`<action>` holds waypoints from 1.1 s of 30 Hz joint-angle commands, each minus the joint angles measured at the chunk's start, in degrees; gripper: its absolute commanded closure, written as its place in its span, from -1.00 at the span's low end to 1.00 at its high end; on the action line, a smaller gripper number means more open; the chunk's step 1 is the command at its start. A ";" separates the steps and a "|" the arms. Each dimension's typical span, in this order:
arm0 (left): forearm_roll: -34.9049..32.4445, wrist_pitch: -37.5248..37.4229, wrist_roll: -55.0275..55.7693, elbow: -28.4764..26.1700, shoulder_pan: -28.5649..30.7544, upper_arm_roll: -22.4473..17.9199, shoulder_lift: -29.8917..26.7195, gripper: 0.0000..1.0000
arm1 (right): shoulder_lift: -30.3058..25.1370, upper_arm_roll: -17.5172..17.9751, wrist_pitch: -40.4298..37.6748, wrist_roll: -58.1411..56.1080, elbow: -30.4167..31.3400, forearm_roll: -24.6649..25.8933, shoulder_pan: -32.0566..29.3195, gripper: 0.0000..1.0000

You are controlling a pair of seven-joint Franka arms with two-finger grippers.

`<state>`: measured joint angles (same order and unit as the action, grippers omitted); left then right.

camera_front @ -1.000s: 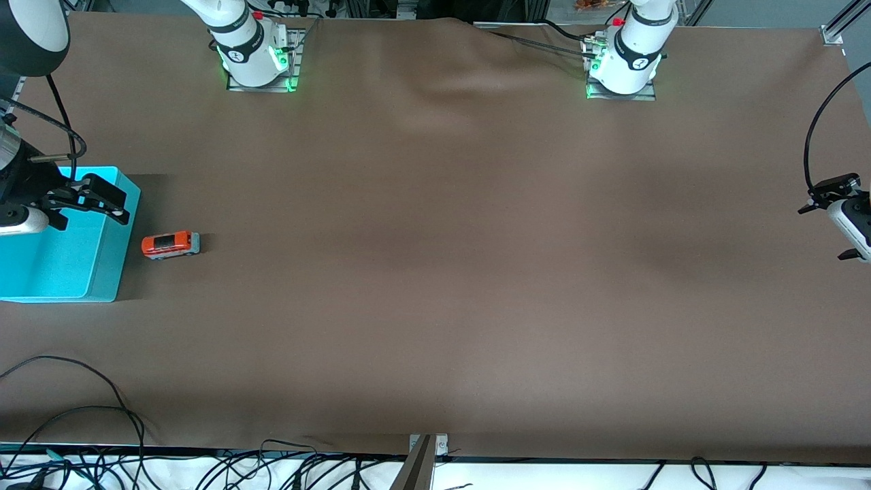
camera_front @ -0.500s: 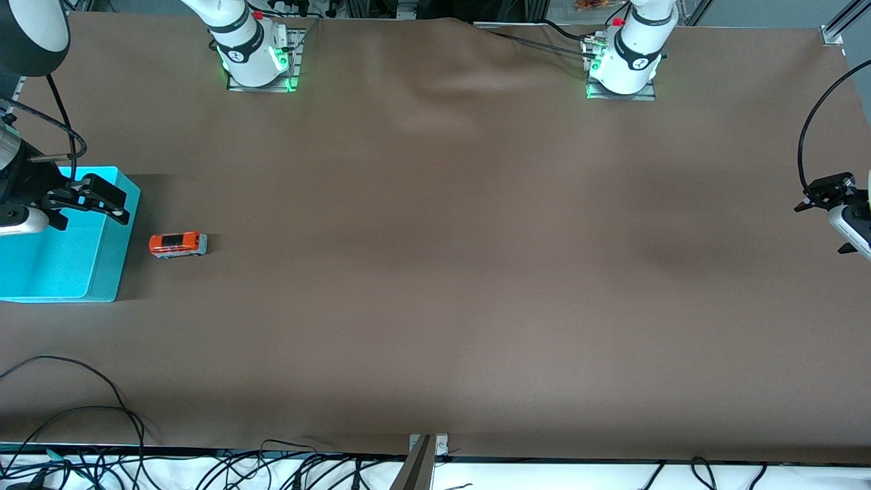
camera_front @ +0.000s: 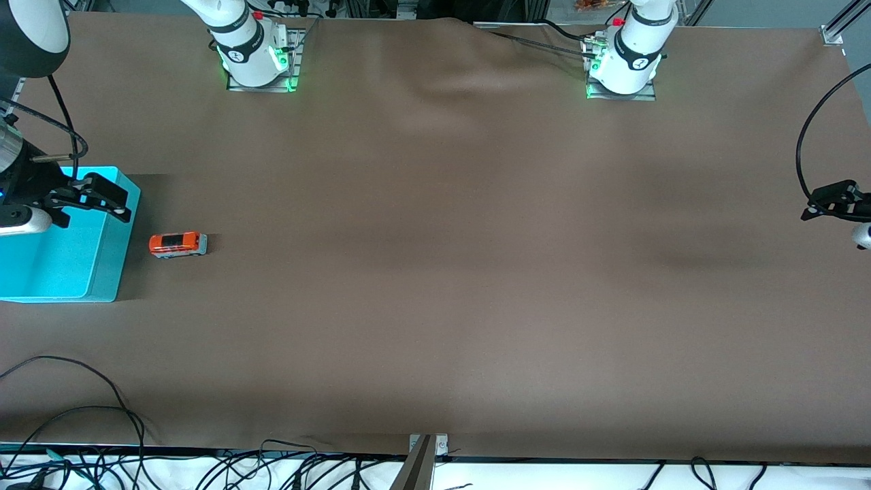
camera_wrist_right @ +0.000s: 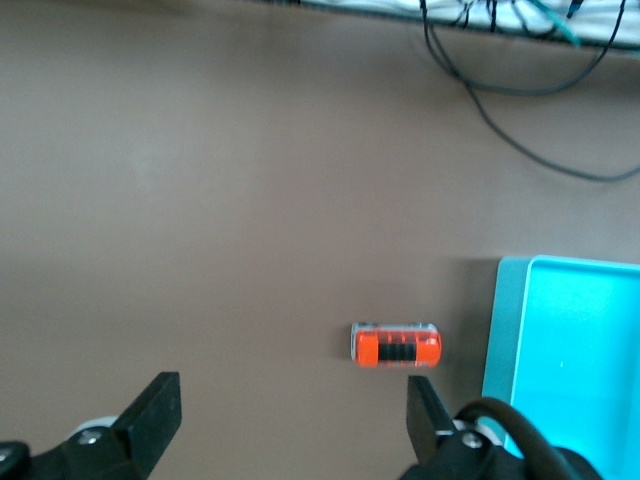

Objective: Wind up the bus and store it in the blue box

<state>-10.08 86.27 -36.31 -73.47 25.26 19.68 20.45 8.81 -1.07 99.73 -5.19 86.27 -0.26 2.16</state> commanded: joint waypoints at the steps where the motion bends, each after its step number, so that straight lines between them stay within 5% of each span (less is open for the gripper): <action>1: -0.81 -0.84 4.66 1.40 -0.12 0.18 -0.23 -1.00 | 0.24 0.27 -3.05 0.70 -0.23 0.87 -0.23 -1.00; 24: 0.51 -1.19 18.02 1.40 -0.82 3.34 -1.37 -1.00 | 3.84 0.27 -2.70 0.88 -0.05 0.70 -0.23 -1.00; 33: 0.42 -1.89 21.80 1.40 -2.32 4.22 -2.25 -1.00 | 1.03 0.54 5.46 0.97 12.41 0.61 -1.46 -1.00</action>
<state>-9.74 86.12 -17.06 -72.64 24.08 24.02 19.30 12.67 -1.08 99.44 -4.88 89.66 -0.25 1.70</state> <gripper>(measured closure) 0.000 0.000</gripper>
